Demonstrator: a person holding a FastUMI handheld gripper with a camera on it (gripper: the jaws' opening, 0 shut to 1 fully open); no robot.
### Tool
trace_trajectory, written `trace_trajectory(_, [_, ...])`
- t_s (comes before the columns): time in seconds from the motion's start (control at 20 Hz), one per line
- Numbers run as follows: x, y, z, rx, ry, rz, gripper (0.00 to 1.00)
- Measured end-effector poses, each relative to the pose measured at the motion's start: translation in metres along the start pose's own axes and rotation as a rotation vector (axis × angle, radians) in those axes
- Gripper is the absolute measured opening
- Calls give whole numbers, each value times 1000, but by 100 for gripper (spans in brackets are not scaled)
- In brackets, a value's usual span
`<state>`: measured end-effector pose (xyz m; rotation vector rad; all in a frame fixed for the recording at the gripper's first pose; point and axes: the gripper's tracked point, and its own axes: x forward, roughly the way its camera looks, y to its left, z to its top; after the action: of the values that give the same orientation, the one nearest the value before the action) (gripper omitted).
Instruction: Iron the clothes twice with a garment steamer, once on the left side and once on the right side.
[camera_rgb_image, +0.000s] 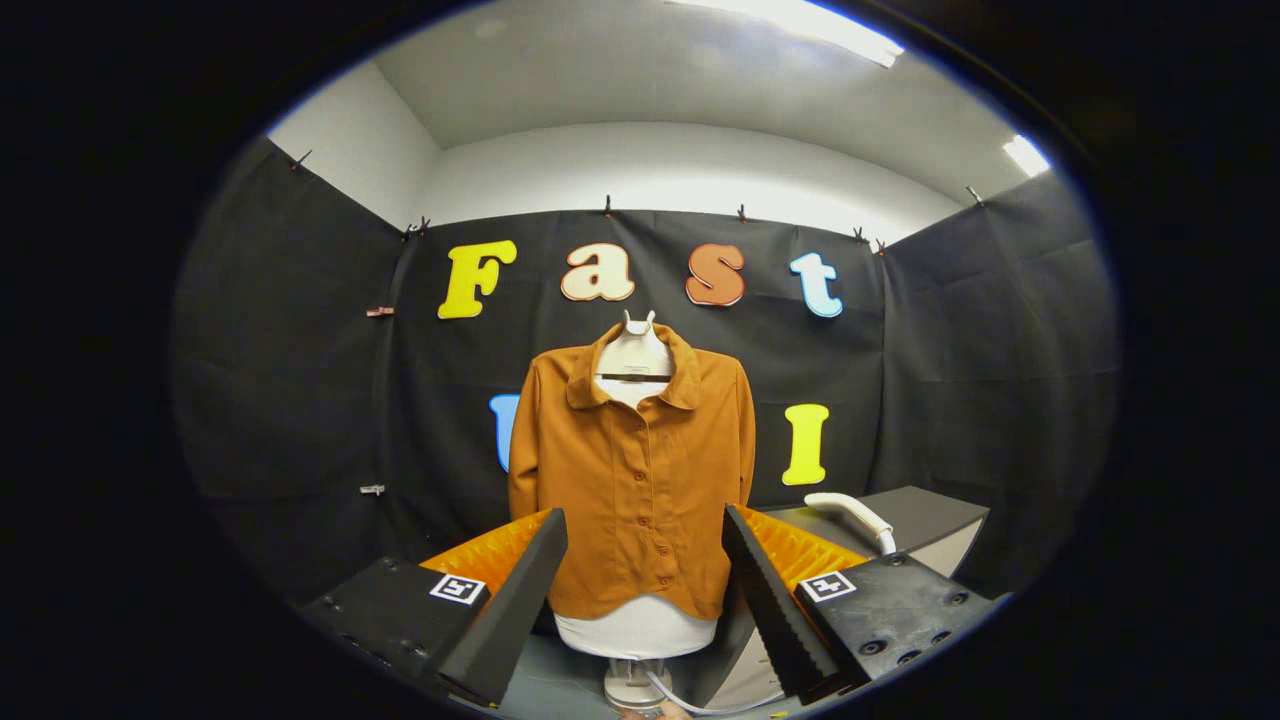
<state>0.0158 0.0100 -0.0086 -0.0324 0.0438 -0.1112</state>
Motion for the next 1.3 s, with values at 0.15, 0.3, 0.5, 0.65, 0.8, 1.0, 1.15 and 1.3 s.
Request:
trace_trajectory(0.15, [3, 3, -1, 0, -4, -41, 98])
trace_trajectory(0.3, [8, 3, -5, 2, 4, -81, 98])
trace_trajectory(0.5, [22, -6, -11, -3, 30, -120, 98])
trace_trajectory(0.65, [39, -22, -17, -7, 39, -144, 98])
trace_trajectory(0.8, [64, -49, -21, -14, 40, -170, 98])
trace_trajectory(1.0, [108, -90, -22, -38, 35, -177, 98])
trace_trajectory(1.15, [143, -134, -24, -42, 46, -180, 98])
trace_trajectory(1.3, [177, -181, -33, -43, 72, -180, 98])
